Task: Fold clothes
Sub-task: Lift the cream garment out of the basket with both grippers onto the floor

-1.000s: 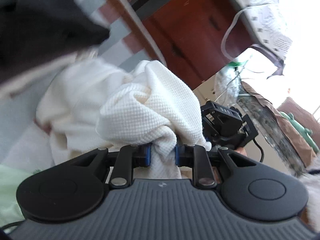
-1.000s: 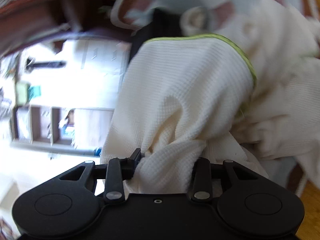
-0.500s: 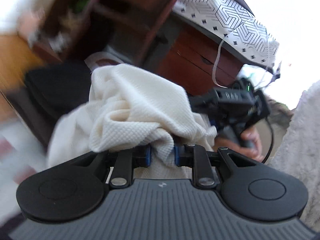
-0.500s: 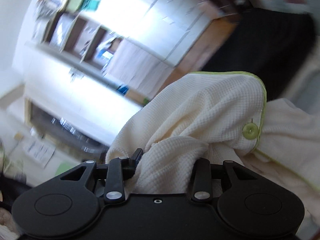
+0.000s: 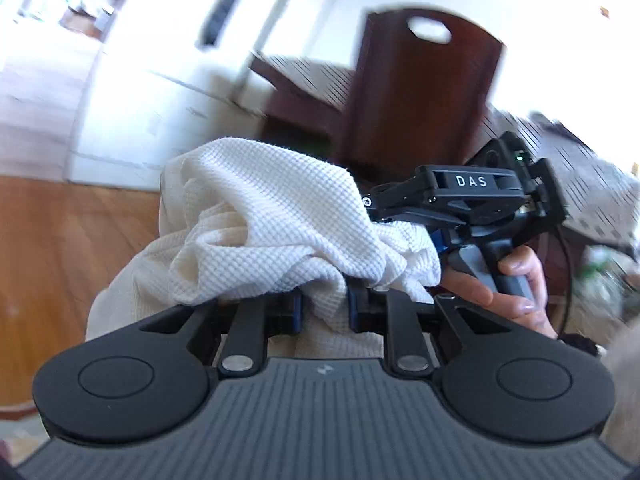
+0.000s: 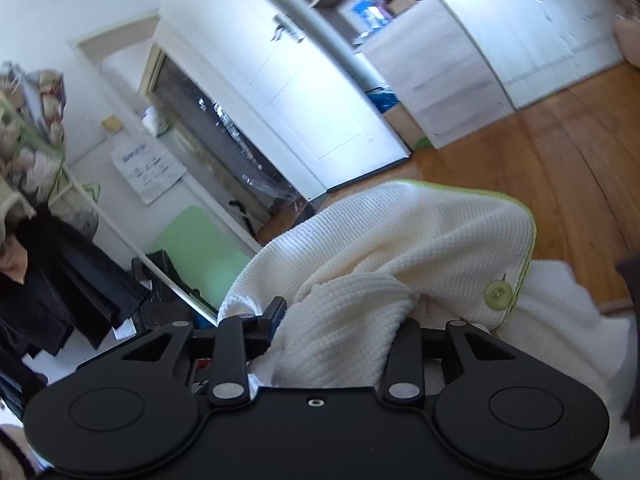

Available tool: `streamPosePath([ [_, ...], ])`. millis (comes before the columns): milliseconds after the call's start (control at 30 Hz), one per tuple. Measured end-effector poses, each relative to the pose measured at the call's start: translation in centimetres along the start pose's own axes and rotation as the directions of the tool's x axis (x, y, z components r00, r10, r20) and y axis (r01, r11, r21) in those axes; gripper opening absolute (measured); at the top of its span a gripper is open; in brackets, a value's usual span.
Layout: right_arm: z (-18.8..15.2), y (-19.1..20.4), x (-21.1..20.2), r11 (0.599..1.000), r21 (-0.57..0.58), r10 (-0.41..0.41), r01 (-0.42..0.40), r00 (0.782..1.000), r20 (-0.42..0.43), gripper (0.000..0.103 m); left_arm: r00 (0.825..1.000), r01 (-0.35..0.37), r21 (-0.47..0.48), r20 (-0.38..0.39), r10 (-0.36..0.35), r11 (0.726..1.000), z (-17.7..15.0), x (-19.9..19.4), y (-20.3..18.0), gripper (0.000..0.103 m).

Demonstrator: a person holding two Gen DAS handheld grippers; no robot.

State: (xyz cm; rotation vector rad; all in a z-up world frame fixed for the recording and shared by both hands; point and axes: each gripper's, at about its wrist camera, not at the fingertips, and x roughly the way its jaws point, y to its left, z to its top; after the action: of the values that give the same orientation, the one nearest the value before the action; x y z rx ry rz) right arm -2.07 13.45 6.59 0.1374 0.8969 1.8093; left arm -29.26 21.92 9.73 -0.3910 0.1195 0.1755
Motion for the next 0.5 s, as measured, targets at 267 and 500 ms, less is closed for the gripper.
streamPosePath([
  [267,10.5,4.3,9.2,0.947,-0.276,-0.144,0.164,0.985,0.092,0.049,0.904,-0.422,-0.017,0.071,0.422,0.907,6.9,1.3,8.3,0.024],
  [500,2.6,-4.4,13.4,0.745,-0.277,-0.626,0.607,0.779,0.022,0.084,0.741,-0.656,-0.191,-0.345,0.576,0.73,-5.0,5.3,22.4,0.048],
])
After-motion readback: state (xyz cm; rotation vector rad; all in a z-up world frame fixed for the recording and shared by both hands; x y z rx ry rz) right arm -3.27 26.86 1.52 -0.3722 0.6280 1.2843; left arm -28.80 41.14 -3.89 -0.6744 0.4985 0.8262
